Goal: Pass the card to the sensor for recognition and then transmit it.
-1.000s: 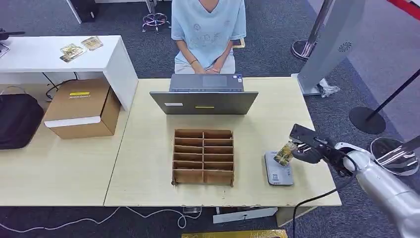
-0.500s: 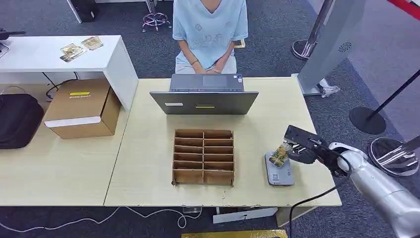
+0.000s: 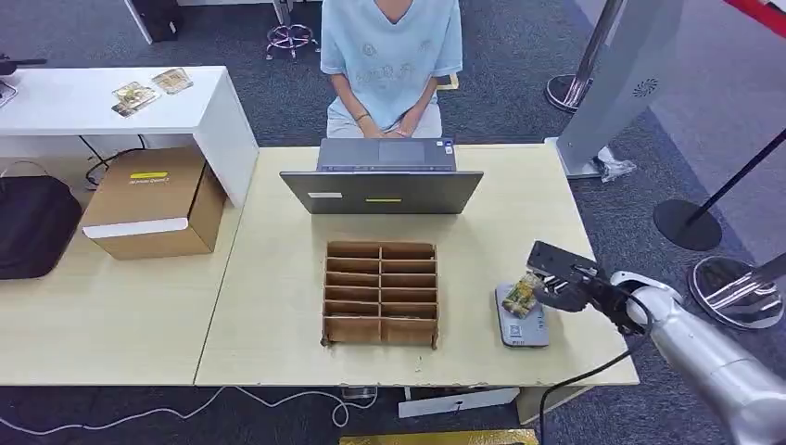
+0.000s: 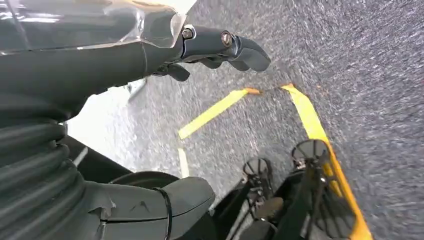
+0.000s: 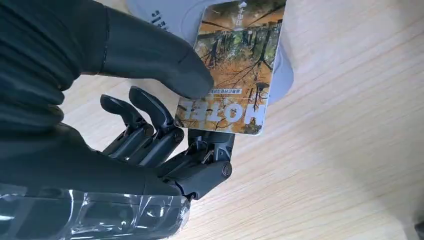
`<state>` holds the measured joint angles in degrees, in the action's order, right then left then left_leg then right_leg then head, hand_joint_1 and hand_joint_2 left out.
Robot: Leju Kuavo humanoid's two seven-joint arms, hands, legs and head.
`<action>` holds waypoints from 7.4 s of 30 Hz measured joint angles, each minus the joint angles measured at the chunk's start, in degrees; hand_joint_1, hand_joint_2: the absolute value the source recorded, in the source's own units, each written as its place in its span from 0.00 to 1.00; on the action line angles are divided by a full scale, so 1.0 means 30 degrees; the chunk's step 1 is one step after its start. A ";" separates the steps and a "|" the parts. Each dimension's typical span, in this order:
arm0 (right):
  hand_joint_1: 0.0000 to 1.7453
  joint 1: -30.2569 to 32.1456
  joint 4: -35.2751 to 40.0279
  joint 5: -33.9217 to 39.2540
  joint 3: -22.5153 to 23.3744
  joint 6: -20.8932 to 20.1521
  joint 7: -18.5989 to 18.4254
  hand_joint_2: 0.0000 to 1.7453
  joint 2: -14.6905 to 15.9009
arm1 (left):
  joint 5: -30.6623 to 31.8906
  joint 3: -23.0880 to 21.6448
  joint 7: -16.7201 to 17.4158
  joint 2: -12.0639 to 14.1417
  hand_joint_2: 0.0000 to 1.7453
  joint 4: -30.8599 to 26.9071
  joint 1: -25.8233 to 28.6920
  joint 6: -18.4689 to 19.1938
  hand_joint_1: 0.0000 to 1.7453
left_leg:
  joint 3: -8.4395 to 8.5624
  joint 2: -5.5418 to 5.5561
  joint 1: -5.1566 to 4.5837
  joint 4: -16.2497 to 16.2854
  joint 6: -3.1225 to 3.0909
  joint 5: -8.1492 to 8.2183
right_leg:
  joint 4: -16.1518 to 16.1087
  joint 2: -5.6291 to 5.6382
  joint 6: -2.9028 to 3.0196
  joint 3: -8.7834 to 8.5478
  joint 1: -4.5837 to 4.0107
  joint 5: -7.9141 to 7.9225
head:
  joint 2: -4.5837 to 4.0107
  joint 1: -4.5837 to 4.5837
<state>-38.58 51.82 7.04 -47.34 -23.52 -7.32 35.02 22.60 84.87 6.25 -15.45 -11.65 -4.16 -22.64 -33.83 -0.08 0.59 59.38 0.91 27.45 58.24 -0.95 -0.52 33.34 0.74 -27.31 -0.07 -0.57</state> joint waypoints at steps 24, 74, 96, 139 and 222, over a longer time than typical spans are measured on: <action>1.00 0.0081 -0.1152 -0.2654 -0.0503 0.1764 0.0197 1.00 -0.1203 | 0.1233 -0.1597 0.0948 -0.0109 1.00 0.0000 0.0255 0.0904 0.00 | 0.0025 -0.0008 0.0000 0.0001 0.0000 0.0000 | -0.0002 0.0006 0.0000 -0.0012 0.0000 0.0000 | 0.0000 -0.0007; 1.00 0.4003 0.3708 -0.0656 0.8073 0.4103 0.2616 1.00 -0.0745 | 1.2067 -1.1033 0.5807 0.0254 1.00 0.0015 0.1051 0.7921 0.00 | 0.0040 0.0022 -0.0115 -0.0005 -0.0082 0.0025 | 0.0001 -0.0022 -0.0044 -0.0028 0.0124 -0.0025 | 0.0000 0.0022; 1.00 0.4917 0.4437 -0.0197 1.0550 0.6187 0.3899 1.00 -0.3535 | 1.1738 -1.1993 0.5968 -0.0102 1.00 0.0029 0.1098 0.7285 0.00 | 0.0033 0.0012 -0.0136 -0.0003 -0.0097 0.0016 | 0.0000 -0.0020 -0.0050 -0.0027 0.0121 -0.0021 | 0.0000 -0.0051; 1.00 0.5862 0.9748 -1.8055 1.6349 2.0721 1.5038 1.00 -1.2555 | 1.6196 -1.4812 0.3673 -0.0189 1.00 0.0029 0.1349 0.7102 0.00 | 0.0040 -0.0013 -0.0132 -0.0009 -0.0101 0.0005 | 0.0009 0.0007 -0.0050 -0.0018 0.0119 -0.0022 | 0.0000 -0.0043; 1.00 -0.9752 -0.9523 -3.1737 1.0294 2.0414 0.0037 1.00 -1.3764 | 1.9644 -2.1764 0.2368 0.0692 1.00 0.0015 0.0254 1.2292 0.00 | 0.0035 0.0087 -0.0167 -0.0014 -0.0100 -0.0054 | 0.0022 -0.0042 -0.0092 -0.0019 0.0192 0.0015 | 0.0000 -0.0050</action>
<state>-67.83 23.26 -88.17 -16.46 37.72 -7.21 -6.27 81.53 19.58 13.35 -13.38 -11.61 -3.39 14.23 -33.72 0.19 0.09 59.33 0.61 27.29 58.31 -1.08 -0.80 33.28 1.31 -27.27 -0.07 -0.72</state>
